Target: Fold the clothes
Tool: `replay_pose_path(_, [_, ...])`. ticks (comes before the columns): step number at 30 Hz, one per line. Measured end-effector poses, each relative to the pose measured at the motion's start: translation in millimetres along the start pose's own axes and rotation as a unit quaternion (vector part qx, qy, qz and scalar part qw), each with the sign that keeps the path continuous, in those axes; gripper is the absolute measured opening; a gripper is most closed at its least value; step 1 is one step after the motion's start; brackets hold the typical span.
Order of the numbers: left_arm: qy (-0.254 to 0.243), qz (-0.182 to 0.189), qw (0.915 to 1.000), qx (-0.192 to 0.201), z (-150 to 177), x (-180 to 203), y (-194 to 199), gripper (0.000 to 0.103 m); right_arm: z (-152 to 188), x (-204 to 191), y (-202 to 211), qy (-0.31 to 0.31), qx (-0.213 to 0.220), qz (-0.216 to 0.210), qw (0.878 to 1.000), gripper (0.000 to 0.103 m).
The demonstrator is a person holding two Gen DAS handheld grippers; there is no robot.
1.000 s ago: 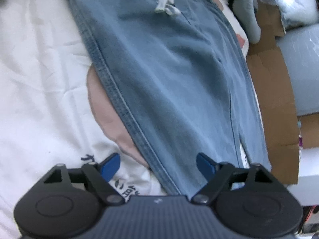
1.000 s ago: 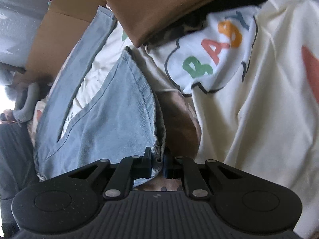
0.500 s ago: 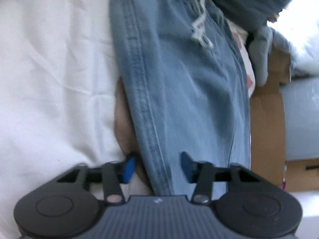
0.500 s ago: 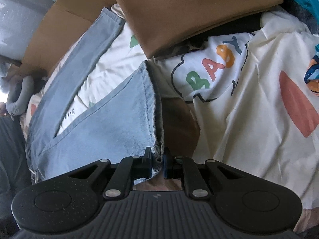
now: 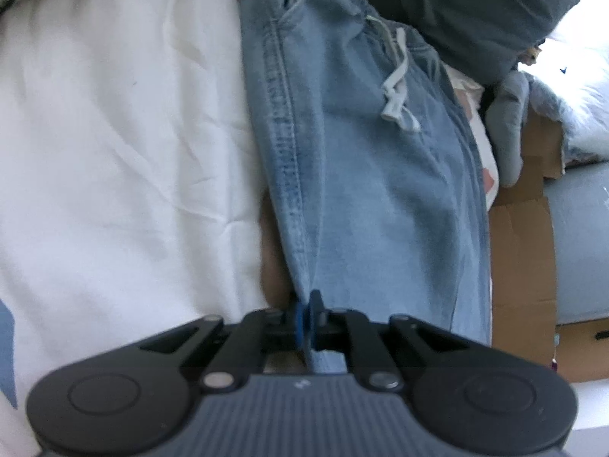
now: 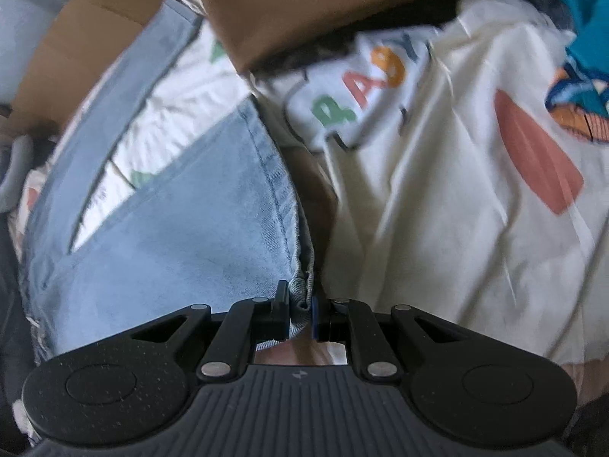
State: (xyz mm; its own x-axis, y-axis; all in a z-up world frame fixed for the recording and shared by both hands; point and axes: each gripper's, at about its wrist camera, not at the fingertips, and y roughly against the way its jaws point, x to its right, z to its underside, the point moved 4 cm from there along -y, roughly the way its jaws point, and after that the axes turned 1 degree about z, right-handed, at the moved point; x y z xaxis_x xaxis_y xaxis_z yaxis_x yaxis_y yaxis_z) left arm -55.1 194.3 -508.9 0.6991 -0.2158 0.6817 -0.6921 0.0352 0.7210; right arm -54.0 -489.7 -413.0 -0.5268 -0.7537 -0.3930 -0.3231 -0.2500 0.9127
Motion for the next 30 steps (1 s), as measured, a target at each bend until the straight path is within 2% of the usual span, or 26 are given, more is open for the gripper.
replay_pose_path(3, [0.029, 0.008, 0.9995, 0.012, -13.4, -5.1, -1.2, 0.006, 3.9, 7.0, -9.9, -0.009, -0.003, 0.004, 1.0, 0.008])
replay_pose_path(11, [0.042, 0.008, 0.9973, 0.059, -70.3, -9.9, 2.1, 0.01, 1.4, 8.4, -17.8, -0.007, -0.016, 0.01, 1.0, 0.009])
replay_pose_path(19, [0.053, -0.004, 0.9952, 0.082, -127.1, -7.2, -3.5, 0.013, 0.5, 5.9, -20.5, 0.0, -0.024, 0.019, 1.0, 0.009])
replay_pose_path(22, [0.03, -0.019, 0.9961, 0.08, -144.9, -1.5, -6.3, 0.013, -0.8, 3.4, -20.7, 0.009, -0.026, 0.023, 0.999, 0.009])
replay_pose_path(28, [0.015, -0.028, 0.9956, 0.089, -165.9, 2.8, -2.8, 0.013, -0.8, -0.1, -19.6, 0.016, -0.027, 0.031, 0.999, 0.009])
replay_pose_path(30, [-0.013, -0.04, 0.9955, 0.085, -170.4, 9.5, -0.5, 0.013, -0.3, -1.3, -19.1, 0.019, -0.028, 0.033, 0.999, 0.009])
